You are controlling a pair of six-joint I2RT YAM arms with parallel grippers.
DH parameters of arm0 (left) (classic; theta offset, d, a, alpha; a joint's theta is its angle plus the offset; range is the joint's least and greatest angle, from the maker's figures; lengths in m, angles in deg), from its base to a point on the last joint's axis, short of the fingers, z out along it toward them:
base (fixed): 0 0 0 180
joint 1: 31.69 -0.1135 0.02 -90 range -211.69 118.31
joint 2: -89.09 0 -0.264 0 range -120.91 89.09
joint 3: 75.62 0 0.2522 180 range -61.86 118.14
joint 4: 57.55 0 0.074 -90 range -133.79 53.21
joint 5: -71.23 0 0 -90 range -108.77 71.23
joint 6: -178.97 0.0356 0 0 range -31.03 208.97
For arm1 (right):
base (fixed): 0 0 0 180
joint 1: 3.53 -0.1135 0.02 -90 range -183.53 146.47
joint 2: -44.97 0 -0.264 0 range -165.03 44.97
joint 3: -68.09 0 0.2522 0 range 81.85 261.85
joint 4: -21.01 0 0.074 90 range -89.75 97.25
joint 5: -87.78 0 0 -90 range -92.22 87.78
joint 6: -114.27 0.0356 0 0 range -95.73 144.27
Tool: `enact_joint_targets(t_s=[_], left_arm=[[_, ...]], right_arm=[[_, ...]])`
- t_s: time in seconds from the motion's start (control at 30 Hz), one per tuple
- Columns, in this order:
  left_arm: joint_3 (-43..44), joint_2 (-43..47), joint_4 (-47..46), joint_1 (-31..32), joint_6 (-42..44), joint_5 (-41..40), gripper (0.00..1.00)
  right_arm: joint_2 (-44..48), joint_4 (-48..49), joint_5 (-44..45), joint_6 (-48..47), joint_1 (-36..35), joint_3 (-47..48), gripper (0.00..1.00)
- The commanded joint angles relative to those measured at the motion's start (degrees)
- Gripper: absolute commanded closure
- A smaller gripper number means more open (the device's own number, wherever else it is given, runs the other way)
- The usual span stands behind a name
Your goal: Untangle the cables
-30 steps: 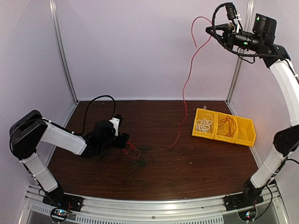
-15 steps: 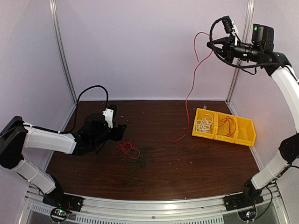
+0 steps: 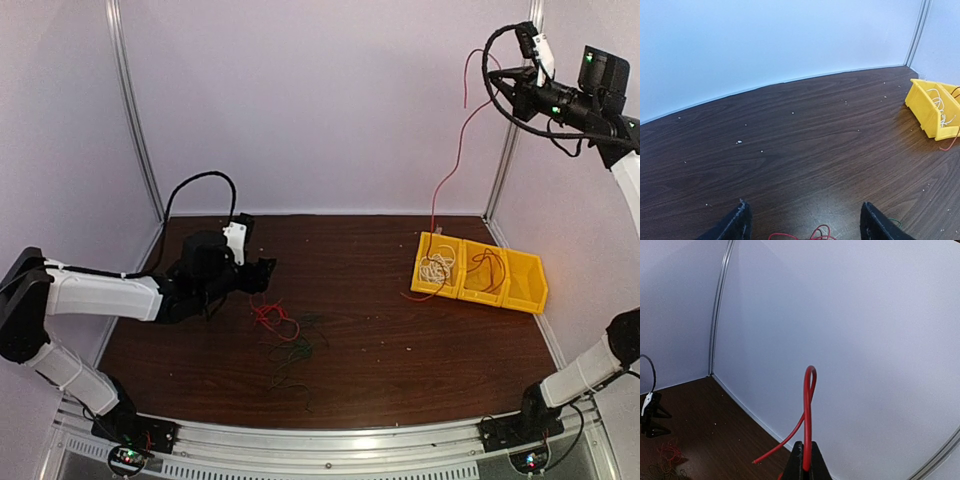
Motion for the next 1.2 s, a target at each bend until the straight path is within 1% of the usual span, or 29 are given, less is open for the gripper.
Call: enact_joint_targets(t_s=[0.0,0.17,0.37,0.5,0.83,0.93,1.07,1.17], left_arm=[[0.2,3.5,0.8,-0.4,-2.3,0.7,0.24],[-2.2,7.6,2.0,-0.4,-2.6,0.1,0.24],[-3.6,10.3,2.5,-0.4,-2.8,-1.0,0.25],[-3.5,10.1,2.8,-0.4,-2.4,-1.4,0.25],[-3.0,7.7,2.3,-0.4,-1.6,-1.7,0.25],[-2.8,6.9,2.1,-0.4,-1.7,-1.5,0.25],[-3.1,6.0,1.4,-0.4,-2.1,-1.0,0.25],[-3.2,5.7,1.4,-0.4,-2.3,-0.9,0.25]], right_arm=[[0.1,4.5,10.6,4.2,2.6,2.3,1.00],[-1.2,7.1,15.5,5.5,6.3,4.0,1.00],[-4.7,9.3,15.7,6.5,9.7,5.8,1.00],[-6.0,10.4,17.5,4.5,10.3,6.6,1.00],[-5.8,14.3,18.5,1.8,14.4,0.7,1.00],[-5.6,15.3,16.9,-1.8,14.8,-3.7,1.00],[-5.2,16.3,11.4,-9.3,14.7,-12.6,1.00],[-5.8,11.6,6.0,-18.3,14.7,-17.8,1.00]])
